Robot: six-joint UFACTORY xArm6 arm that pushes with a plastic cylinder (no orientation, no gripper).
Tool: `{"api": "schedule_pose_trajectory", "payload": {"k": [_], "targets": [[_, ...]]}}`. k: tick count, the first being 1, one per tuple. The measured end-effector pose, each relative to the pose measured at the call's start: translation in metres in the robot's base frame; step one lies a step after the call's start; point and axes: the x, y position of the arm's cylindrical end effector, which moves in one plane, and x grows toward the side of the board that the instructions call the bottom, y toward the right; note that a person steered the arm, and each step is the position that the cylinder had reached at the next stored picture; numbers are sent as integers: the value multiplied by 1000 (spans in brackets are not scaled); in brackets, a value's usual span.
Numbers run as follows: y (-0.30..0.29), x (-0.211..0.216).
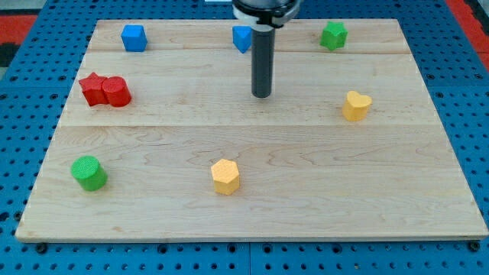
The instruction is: Move the yellow heart towards the top right side of the board
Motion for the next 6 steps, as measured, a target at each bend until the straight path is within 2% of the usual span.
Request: {"api": "schedule_pose_trajectory", "payload": {"k": [4,5,6], "targets": [[65,8],[136,-5],[183,-54]]}}
